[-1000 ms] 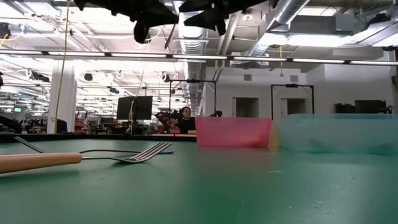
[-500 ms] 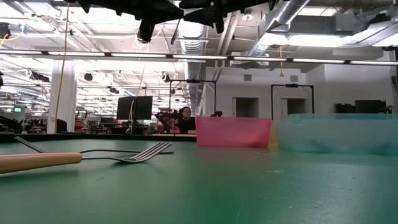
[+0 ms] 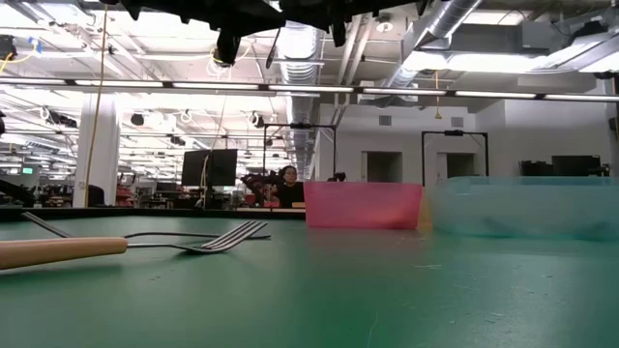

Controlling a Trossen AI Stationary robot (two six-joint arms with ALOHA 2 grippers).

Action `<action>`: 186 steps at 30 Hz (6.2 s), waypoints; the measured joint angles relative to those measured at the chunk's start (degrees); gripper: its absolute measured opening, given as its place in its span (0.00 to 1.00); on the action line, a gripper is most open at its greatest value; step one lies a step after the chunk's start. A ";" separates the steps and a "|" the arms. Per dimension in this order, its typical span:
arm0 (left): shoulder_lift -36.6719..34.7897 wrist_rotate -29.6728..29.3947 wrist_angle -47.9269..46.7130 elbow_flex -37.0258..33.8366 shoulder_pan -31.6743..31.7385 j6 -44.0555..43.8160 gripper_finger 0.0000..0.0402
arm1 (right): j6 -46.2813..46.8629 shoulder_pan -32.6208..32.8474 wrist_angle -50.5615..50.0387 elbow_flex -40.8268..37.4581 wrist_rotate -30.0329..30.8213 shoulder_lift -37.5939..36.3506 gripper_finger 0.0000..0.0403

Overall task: Sort silverware by color (type)
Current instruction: Put the black fork into the blue bin, then put the yellow fork into the pink bin

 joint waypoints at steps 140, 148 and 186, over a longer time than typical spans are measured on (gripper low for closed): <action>-6.64 -23.95 -38.63 7.41 0.11 -3.47 0.42 | 18.04 1.61 -63.23 -34.70 16.67 -4.91 0.07; -6.64 -24.66 -38.63 7.41 0.11 -2.67 0.42 | 16.69 -0.13 -62.86 -34.90 17.30 -6.85 0.07; -6.62 -16.82 -38.67 7.43 0.13 -3.63 0.42 | 15.11 -2.25 -61.50 -34.62 12.44 -5.77 0.47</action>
